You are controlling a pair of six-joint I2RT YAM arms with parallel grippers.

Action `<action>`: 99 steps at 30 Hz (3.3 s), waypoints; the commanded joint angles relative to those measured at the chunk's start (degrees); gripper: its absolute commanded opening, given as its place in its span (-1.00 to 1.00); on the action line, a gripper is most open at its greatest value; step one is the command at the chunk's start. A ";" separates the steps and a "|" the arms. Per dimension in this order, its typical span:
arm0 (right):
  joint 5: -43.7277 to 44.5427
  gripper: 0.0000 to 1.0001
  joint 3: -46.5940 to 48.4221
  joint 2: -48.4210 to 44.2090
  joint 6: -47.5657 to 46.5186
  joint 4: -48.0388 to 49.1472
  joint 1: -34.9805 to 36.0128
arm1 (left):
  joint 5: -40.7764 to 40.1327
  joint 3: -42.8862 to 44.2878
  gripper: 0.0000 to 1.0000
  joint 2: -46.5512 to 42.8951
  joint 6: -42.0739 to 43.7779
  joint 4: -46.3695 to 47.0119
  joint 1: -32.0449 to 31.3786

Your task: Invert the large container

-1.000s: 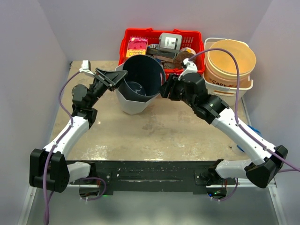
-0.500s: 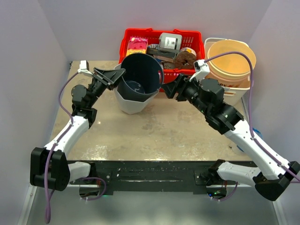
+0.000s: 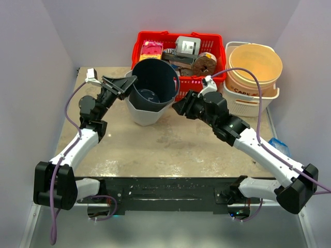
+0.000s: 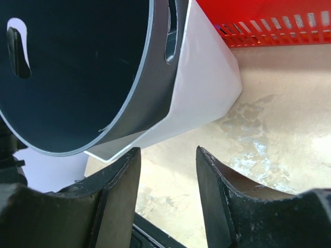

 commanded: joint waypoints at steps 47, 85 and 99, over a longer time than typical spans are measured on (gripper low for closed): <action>10.43 -1.00 29.51 16.91 -13.61 -15.74 0.38 | 0.14 -0.07 -1.00 -0.30 -8.31 13.96 0.93; 15.62 -1.00 36.21 18.94 -20.48 -27.63 0.38 | 3.66 15.40 -1.00 10.34 -24.92 39.61 -3.73; 7.37 -1.00 26.81 12.53 -15.12 -19.11 -3.49 | 2.07 5.12 -1.00 8.23 -25.45 43.84 -2.59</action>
